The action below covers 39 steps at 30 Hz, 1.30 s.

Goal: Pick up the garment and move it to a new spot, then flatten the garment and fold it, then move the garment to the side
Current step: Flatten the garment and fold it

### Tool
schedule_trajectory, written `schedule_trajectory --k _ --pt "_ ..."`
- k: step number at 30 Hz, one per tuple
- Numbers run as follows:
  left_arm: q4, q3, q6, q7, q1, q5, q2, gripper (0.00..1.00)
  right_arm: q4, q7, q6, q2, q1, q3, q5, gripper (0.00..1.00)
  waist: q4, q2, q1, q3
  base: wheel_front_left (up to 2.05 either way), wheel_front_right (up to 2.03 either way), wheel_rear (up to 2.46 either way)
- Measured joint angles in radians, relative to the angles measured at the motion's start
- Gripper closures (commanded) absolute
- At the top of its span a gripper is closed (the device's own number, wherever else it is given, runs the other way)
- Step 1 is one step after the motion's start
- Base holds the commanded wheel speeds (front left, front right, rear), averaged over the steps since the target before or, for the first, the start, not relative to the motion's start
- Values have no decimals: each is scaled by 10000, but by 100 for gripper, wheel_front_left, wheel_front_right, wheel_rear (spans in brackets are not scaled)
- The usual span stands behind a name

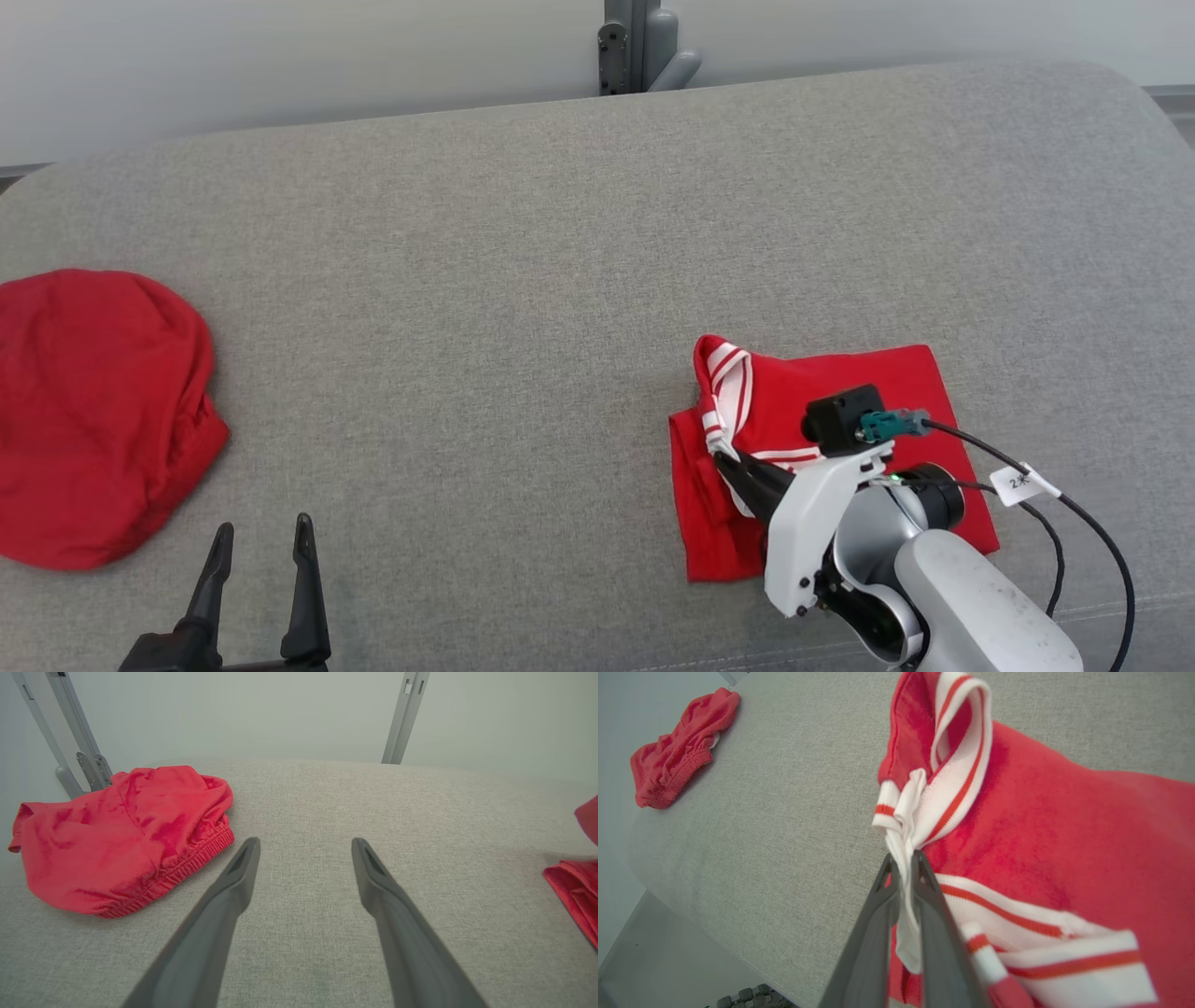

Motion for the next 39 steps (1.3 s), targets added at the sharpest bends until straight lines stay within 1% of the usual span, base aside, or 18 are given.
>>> schedule_trajectory --k 7,8,9,13,17,20,23,25,26,27,30,33,36,39 --pt "71 71 -23 0 -30 58 -17 0 662 -230 0 219 -260 591 -247 100 180 0 0 30 0 0 0" --pt "79 86 -23 0 -30 58 -21 0 648 -257 0 219 -303 731 -247 63 175 0 0 30 0 0 0" --pt "96 111 -27 0 -30 58 -23 0 606 -382 0 221 -328 805 -245 0 161 0 0 32 0 0 0" --pt "159 190 -71 0 -15 102 -31 0 222 -903 2 224 -362 752 -217 0 42 0 0 3 0 0 0" --pt "167 311 -84 2 5 117 -38 0 -629 -1392 2 -19 -35 495 -255 0 -113 0 0 -94 0 0 0" --pt "136 357 -84 0 57 132 -42 0 -1346 -1841 2 -328 438 36 -495 0 -265 0 0 -173 0 0 0" --pt "102 391 -84 0 136 134 -46 0 -1875 -2343 2 -391 1009 -706 -585 0 -438 0 0 -252 0 0 0" --pt "82 370 -84 2 167 142 -48 0 -2011 -2673 2 -395 1359 -1319 -711 0 -563 0 0 -288 0 0 0" --pt "75 328 -84 2 168 159 -50 0 -2040 -3139 2 -485 1661 -1854 -1229 0 -670 0 0 -315 0 0 0" --pt "73 318 -84 2 170 159 -52 0 -2019 -3331 0 -470 1789 -2173 -1452 0 -714 0 0 -333 0 0 0" --pt "50 311 -82 0 200 161 -54 0 -1927 -4130 4 -299 2218 -2924 -2111 0 -803 0 0 -404 0 0 0" --pt "19 282 -82 0 212 184 -56 0 -1613 -4936 4 -259 2590 -3676 -3030 0 -841 0 0 -500 0 0 0" --pt "21 245 -82 0 247 219 -56 0 -1269 -5402 4 -23 2892 -4443 -3689 0 -853 0 0 -627 0 0 0" --pt "82 222 -84 0 321 265 -58 0 -1047 -5603 4 157 3099 -5049 -4334 0 -853 0 0 -796 0 0 0"
